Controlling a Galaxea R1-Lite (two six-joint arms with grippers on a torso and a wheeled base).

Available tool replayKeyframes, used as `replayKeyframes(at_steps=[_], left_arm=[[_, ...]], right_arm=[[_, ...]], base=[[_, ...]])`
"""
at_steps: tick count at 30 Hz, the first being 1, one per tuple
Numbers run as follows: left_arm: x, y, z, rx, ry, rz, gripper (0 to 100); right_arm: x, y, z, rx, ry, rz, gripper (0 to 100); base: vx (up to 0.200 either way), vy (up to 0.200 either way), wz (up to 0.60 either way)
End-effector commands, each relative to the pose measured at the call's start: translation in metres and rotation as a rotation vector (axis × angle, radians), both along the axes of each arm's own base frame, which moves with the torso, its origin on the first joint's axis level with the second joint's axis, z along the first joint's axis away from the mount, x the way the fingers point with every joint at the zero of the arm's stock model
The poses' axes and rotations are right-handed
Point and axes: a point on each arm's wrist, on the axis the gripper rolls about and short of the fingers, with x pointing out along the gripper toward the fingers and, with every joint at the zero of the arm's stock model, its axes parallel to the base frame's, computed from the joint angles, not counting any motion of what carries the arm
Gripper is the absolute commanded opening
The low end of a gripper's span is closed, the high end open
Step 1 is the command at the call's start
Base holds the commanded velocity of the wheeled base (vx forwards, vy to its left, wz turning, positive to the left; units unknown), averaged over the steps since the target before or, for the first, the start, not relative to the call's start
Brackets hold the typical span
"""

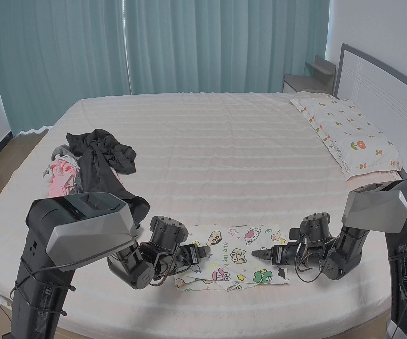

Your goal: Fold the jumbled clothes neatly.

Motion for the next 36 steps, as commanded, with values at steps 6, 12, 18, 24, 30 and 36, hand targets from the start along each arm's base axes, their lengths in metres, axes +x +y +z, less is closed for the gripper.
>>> replayKeyframes(at_steps=[6, 12, 18, 24, 30, 36], left_arm=[[-0.001, -0.011, -0.001, -0.009, -0.015, -0.019, 0], [-0.003, -0.01, 0.0, 0.007, -0.03, -0.001, 0], [-0.005, -0.013, 0.014, 0.007, -0.06, 0.019, 0], [-0.012, -0.014, 0.024, 0.009, -0.073, 0.017, 0], [-0.017, -0.011, 0.034, 0.003, -0.079, 0.019, 0], [-0.019, -0.009, 0.04, 0.0, -0.084, 0.019, 0]], right_arm=[[0.002, 0.006, -0.001, -0.001, 0.011, 0.012, 0], [-0.002, 0.003, 0.001, 0.001, 0.019, 0.007, 0], [-0.002, 0.001, 0.007, 0.005, 0.008, -0.001, 0], [-0.005, -0.001, 0.019, 0.011, -0.009, -0.003, 0], [-0.008, -0.003, 0.024, 0.011, -0.009, -0.004, 0], [-0.009, -0.003, 0.027, 0.014, -0.017, -0.004, 0]], base=[[0.0, 0.0, 0.0], [0.0, 0.0, 0.0], [0.0, 0.0, 0.0], [0.0, 0.0, 0.0], [0.0, 0.1, 0.0], [0.0, 0.2, 0.0]])
